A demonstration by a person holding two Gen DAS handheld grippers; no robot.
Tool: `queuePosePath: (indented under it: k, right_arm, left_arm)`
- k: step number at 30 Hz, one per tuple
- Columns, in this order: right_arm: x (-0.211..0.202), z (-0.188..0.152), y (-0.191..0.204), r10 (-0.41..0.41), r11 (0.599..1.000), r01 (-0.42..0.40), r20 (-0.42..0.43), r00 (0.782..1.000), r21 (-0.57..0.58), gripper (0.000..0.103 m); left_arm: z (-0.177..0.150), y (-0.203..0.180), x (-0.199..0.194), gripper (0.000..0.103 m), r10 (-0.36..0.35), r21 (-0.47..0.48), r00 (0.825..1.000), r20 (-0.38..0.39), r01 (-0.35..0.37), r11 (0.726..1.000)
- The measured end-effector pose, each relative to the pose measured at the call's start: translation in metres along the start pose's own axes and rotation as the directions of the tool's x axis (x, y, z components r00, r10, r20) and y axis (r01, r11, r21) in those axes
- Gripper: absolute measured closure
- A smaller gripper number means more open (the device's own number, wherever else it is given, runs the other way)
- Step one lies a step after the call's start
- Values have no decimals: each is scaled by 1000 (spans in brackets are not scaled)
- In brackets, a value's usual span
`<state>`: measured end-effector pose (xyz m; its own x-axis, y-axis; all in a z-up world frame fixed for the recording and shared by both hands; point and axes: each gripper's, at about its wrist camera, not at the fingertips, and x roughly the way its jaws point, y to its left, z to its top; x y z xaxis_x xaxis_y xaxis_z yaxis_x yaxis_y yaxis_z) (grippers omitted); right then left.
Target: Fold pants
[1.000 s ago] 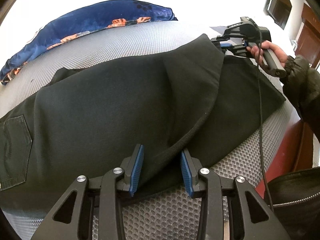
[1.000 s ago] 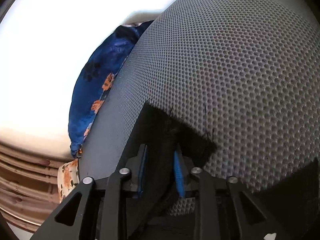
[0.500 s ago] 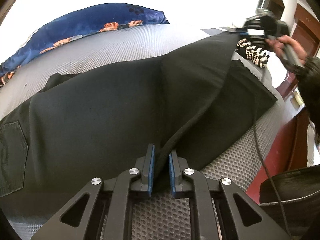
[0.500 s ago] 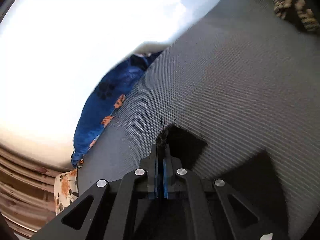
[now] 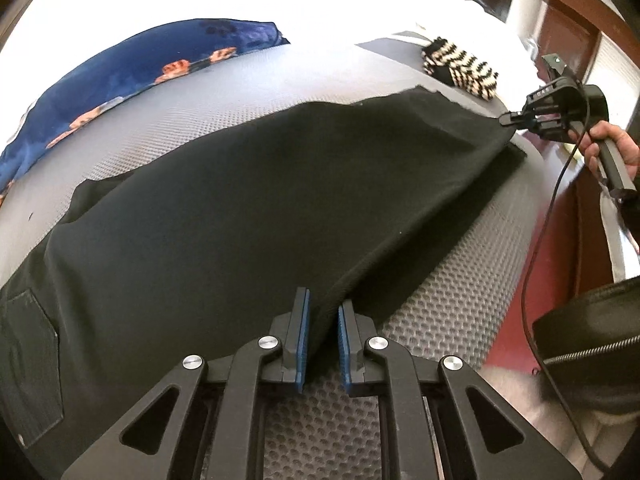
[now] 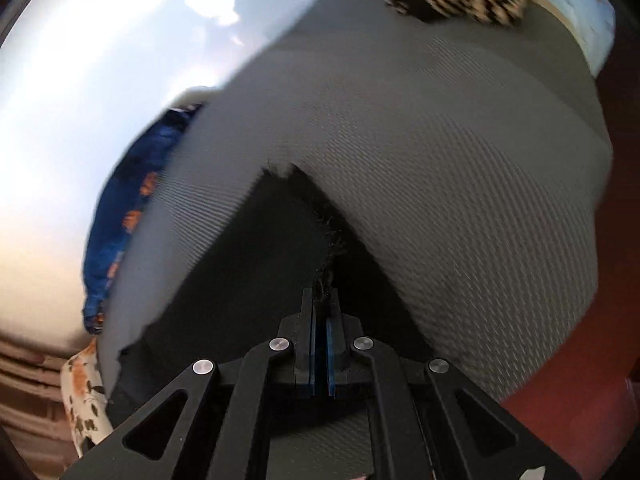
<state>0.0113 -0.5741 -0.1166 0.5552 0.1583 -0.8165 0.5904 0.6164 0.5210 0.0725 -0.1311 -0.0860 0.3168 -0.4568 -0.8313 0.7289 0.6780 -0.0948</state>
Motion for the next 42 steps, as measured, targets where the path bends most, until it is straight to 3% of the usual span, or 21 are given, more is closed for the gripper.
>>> queuePosePath:
  k: [5,17,21,24,26,27,29,33,37,39,42]
  right_arm:
    - [0,-17,-21,-19,999,19,1,1000,39,99]
    - [-6,-30,-30,-52,998,51,24,998,40,100]
    - [1,-31,-31,-71,997,71,17,997,36,100]
    - [0,-30,-28,-78,996,78,11,997,38,96]
    - [-2,-29,-27,-79,996,78,6,997,46,83]
    - [-5,-29,-26,-85,995,84,9,996,50,79]
    - [-12,-28,-24,-131,990,130,27,991,50,66]
    - [-31,-26,-11,-168,986,168,86,982,10,66]
    - [-38,-26,22,-129,987,138,109,986,-79,66]
    - [-31,-27,42,-94,987,104,86,992,-124,66]
    - [-12,-34,78,-53,976,58,31,998,-212,66]
  left_arm:
    - [0,-5,3,90,6,49,1000,-17,-5,999]
    - [-4,0,-3,90,-59,74,998,-23,60,995]
    - [-5,-2,-1,88,-39,89,999,-31,42,995]
    - [-3,1,-2,78,-37,43,998,-40,39,998]
    - [-2,3,-6,56,-65,12,997,-41,66,998]
    - [-1,3,-12,53,-74,2,997,-24,74,997]
    - [-2,-1,-23,49,-100,10,995,7,100,995]
    - [-4,3,-46,48,-138,-19,988,65,140,990]
    - [-1,35,-46,48,-74,-170,989,129,96,981]
    - [1,50,-34,48,4,-258,993,120,27,966]
    - [-2,54,-18,48,71,-282,995,74,-47,958]
